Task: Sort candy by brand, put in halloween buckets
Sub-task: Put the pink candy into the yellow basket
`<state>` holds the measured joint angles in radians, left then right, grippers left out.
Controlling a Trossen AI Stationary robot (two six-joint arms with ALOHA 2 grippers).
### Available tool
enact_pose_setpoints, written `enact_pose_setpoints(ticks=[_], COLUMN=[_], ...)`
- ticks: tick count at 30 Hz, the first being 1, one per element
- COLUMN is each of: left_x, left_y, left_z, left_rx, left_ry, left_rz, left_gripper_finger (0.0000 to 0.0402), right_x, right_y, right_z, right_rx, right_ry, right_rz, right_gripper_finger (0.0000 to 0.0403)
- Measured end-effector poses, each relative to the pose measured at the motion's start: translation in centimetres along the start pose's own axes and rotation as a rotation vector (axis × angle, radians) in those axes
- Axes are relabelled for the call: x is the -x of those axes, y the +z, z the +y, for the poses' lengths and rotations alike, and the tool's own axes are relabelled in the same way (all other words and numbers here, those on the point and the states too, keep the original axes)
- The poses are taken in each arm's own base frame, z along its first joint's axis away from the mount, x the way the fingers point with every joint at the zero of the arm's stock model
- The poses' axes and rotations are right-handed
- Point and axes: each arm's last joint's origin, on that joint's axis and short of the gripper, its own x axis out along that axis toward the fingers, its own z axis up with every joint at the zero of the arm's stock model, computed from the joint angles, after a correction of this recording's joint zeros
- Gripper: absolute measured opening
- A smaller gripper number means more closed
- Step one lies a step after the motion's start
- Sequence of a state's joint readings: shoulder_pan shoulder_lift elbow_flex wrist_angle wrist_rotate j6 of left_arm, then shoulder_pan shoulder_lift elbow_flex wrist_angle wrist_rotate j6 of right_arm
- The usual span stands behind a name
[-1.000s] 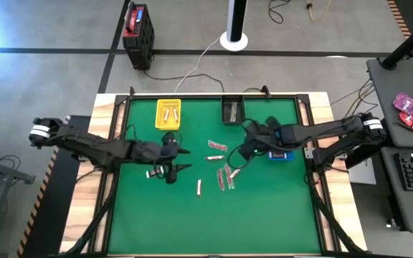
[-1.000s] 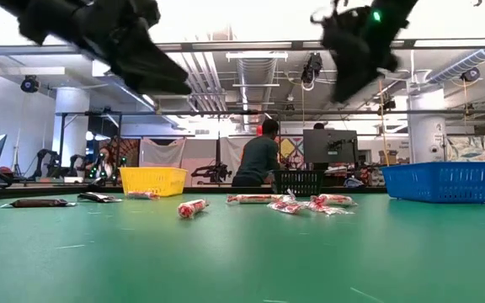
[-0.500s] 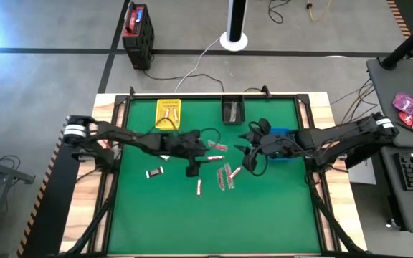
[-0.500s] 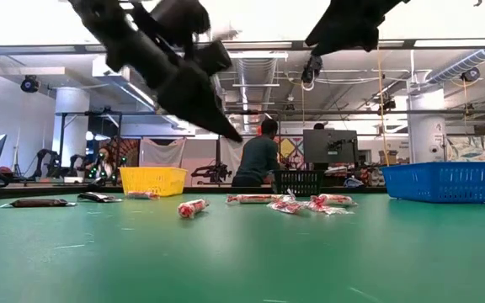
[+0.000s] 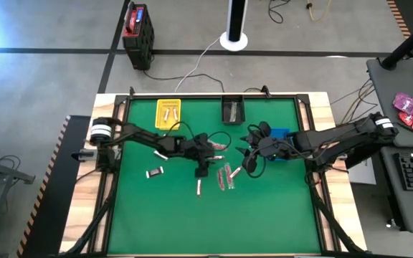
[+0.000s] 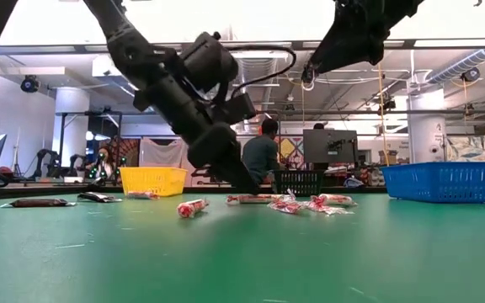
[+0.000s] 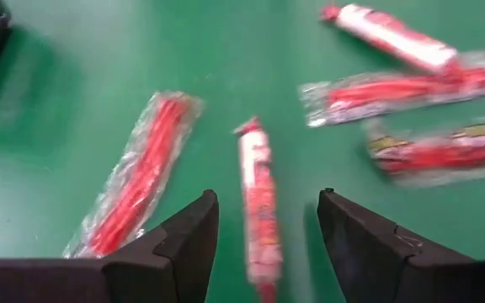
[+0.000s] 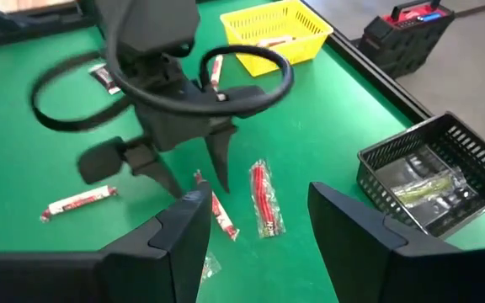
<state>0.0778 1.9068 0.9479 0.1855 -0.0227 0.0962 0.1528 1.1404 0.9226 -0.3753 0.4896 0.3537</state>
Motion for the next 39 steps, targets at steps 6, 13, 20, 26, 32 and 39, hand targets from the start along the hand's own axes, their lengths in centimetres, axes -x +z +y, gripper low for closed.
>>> enact_pose_setpoints(ticks=[6, 13, 20, 26, 32, 39], left_x=[-1.0, -1.1, -0.6, 2.8, 8.8, 15.8], left_y=[-0.7, -0.9, -0.6, 1.1, 1.6, -1.1], left_z=[0.7, 0.6, 0.6, 1.1, 4.7, 10.5], left_rx=[0.022, 0.013, 0.013, -0.031, 0.056, 0.384], left_ry=[-0.006, -0.026, -0.027, -0.008, 0.219, 0.587], left_rz=[0.020, 0.024, 0.018, 0.004, 0.044, 0.205], left_gripper_finger=[0.0171, 0.0068, 0.0032, 0.0020, 0.0021, 0.0027], right_x=[0.0, 0.0, 0.0, 0.0, -0.1, -0.4], right_y=[0.0, 0.0, -0.1, -0.1, -0.4, -1.0], right_z=[0.0, 0.0, 0.0, 0.0, 0.0, -0.1], right_rx=[0.005, 0.012, 0.015, 0.012, 0.014, -0.017], right_ry=[0.000, -0.001, -0.001, -0.002, -0.004, -0.011], right_rz=[0.002, 0.003, 0.004, 0.010, 0.015, 0.032], right_gripper_finger=[0.0192, 0.0192, 0.0192, 0.0192, 0.0192, 0.0192])
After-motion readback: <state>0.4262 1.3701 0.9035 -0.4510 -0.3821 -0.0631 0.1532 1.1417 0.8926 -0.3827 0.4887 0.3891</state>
